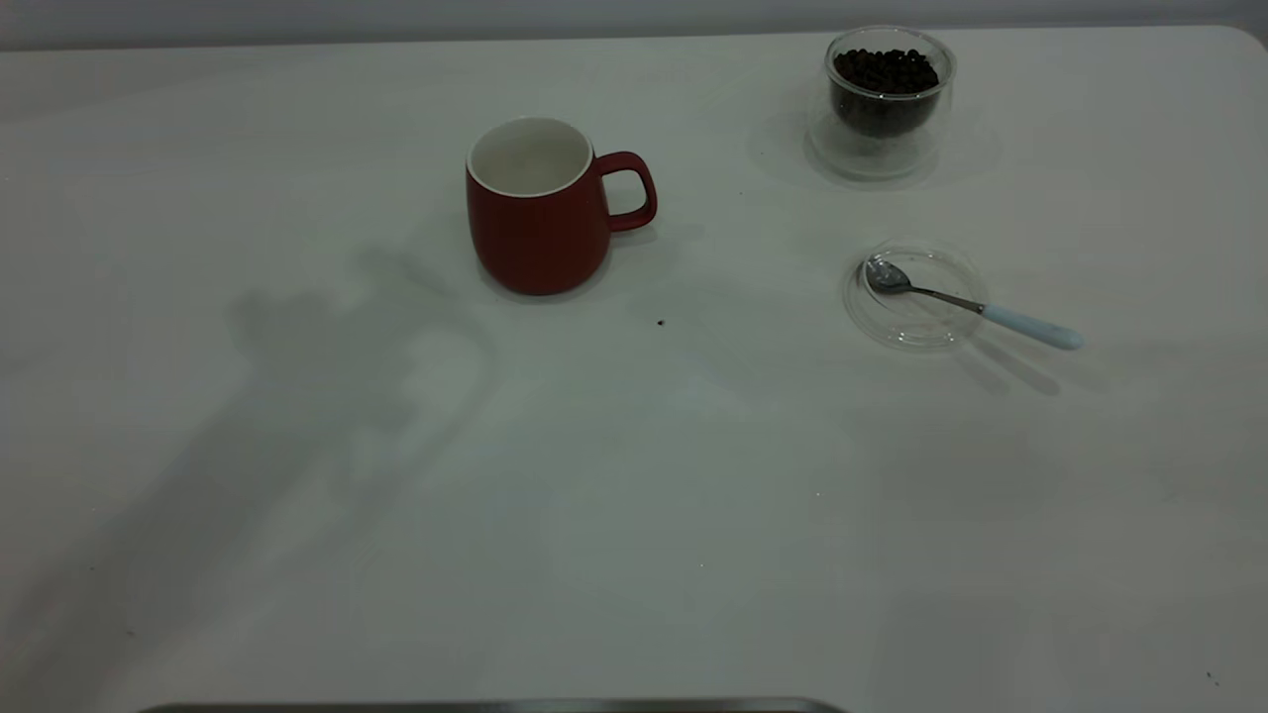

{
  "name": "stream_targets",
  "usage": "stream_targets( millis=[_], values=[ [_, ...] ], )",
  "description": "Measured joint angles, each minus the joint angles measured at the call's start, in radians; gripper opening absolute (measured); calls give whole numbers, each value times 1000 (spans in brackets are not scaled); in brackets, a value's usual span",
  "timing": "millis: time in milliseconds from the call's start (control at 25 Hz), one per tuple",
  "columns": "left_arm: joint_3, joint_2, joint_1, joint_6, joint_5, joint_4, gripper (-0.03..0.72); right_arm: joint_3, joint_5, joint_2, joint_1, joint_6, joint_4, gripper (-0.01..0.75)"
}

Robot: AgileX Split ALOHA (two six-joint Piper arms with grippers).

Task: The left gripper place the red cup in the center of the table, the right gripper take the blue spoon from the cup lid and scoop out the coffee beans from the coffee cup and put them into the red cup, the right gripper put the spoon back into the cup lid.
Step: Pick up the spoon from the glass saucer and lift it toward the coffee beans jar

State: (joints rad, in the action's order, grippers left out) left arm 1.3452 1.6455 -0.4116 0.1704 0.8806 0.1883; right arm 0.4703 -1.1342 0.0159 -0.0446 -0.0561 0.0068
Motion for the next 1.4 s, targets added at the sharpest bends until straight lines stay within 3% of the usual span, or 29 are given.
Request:
stream_targets(
  millis=[280,640,1280,1400],
  values=[
    [-1,-281,0,-201,283,39,586,0,0,0,0,0,0,591],
    [-56,-641,0,-260,283,34,586,0,0,0,0,0,0,591],
    [-565,-1434,2,-292,284,-145,586,0,0,0,0,0,0,591],
    [-643,-1488,51,-297,284,-147,586,0,0,0,0,0,0,591]
  ],
)
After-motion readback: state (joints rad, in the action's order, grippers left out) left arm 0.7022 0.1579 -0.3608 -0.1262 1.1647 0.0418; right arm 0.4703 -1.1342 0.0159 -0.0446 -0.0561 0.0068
